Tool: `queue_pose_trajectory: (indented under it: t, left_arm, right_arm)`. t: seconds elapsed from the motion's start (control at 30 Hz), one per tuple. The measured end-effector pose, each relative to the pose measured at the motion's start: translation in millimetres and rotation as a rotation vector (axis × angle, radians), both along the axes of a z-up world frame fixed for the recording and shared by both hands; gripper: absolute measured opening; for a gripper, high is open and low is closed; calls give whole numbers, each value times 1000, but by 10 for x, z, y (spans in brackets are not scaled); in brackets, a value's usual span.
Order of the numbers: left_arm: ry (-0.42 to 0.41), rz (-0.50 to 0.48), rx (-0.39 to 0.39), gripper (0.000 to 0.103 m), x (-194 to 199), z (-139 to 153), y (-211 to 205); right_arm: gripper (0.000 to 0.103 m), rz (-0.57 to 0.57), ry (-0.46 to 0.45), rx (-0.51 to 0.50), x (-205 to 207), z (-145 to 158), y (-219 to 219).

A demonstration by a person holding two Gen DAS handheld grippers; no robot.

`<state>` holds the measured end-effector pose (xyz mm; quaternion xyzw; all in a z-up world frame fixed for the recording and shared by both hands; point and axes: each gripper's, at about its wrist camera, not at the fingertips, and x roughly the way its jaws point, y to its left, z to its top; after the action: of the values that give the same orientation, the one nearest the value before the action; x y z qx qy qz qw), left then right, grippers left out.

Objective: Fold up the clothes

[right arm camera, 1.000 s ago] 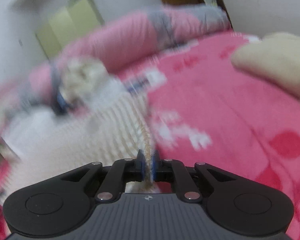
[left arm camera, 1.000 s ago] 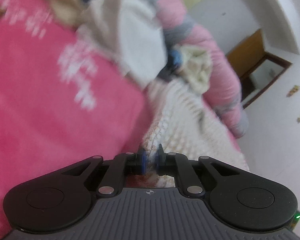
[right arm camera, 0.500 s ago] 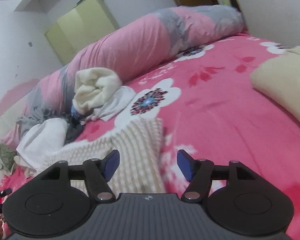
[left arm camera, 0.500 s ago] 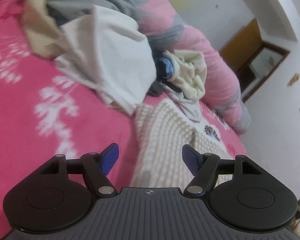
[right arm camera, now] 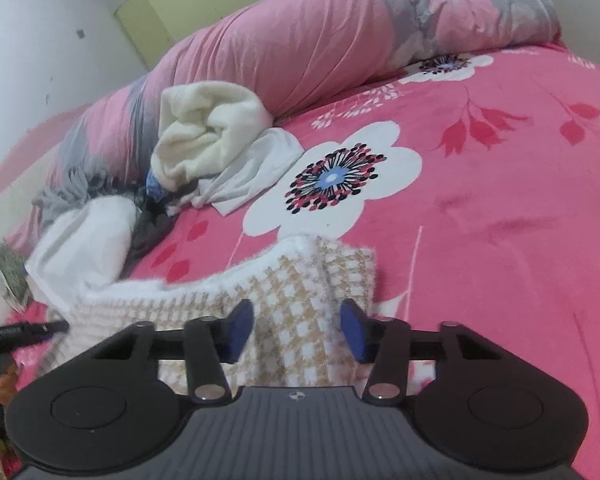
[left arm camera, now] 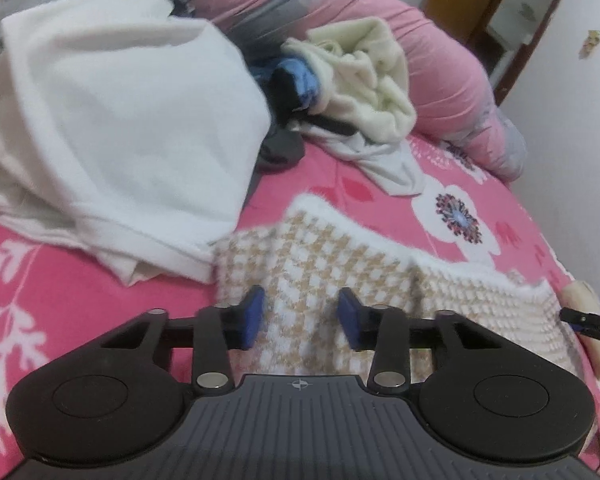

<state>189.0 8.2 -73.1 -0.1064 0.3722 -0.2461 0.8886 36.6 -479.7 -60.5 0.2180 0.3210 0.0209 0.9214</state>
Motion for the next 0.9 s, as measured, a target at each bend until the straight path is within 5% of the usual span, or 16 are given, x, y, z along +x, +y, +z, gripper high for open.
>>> queue_pose_trajectory:
  t: [0.17, 0.6, 0.8, 0.9]
  left_arm:
    - [-65, 6, 23, 10, -75, 17, -45]
    - [-208, 97, -6, 6, -187, 338, 13]
    - [-44, 147, 22, 7, 182, -159, 23]
    - [-61, 146, 26, 8, 183, -231, -2]
  right_arm:
    - [10, -21, -7, -65, -17, -8, 65]
    - [6, -81, -218, -125, -45, 454, 162]
    - [6, -93, -108, -157, 333, -31, 73]
    - [7, -89, -46, -198, 461, -367, 101]
